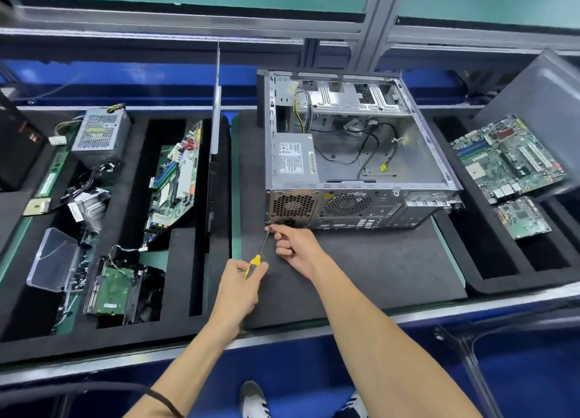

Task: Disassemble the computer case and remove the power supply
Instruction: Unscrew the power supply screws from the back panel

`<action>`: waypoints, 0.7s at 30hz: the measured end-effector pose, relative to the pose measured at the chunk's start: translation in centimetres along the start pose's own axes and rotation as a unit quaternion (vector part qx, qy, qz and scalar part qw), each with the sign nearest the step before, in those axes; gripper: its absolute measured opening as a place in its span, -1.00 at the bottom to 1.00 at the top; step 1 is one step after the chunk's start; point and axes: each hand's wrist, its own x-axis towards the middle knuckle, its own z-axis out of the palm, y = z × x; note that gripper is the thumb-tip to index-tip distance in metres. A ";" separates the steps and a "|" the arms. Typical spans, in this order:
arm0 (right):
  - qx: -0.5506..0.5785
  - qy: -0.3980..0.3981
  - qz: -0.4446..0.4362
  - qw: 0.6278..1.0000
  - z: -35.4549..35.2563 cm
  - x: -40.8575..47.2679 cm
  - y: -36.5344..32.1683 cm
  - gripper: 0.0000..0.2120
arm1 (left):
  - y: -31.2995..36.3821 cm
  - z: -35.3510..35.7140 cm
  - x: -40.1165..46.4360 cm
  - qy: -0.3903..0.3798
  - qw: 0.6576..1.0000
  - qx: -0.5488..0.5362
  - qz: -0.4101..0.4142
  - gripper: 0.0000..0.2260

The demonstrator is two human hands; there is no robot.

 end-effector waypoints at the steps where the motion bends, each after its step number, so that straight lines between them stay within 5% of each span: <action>1: -0.001 0.001 -0.001 1.000 0.0 0.0 0.0 -0.88 | -0.2 0.0 0.0 0.036 0.997 0.052 0.041 -0.70; 4: -0.001 0.005 -0.006 1.000 0.1 -0.1 0.1 -0.90 | -0.2 0.2 0.0 0.025 0.998 0.054 0.038 -0.69; 9: -0.005 0.011 -0.008 1.000 0.0 0.2 0.2 -0.90 | 0.9 0.2 0.6 -0.128 0.944 -0.252 -0.169 -0.61; 17: -0.005 0.020 -0.014 1.000 0.1 0.2 0.3 -0.90 | 0.5 0.5 -0.2 -0.043 0.979 -0.183 -0.076 -0.78; 21: -0.007 0.017 -0.014 1.000 0.1 0.1 0.2 -0.90 | 0.3 0.2 0.2 -0.057 0.967 -0.210 -0.131 -0.69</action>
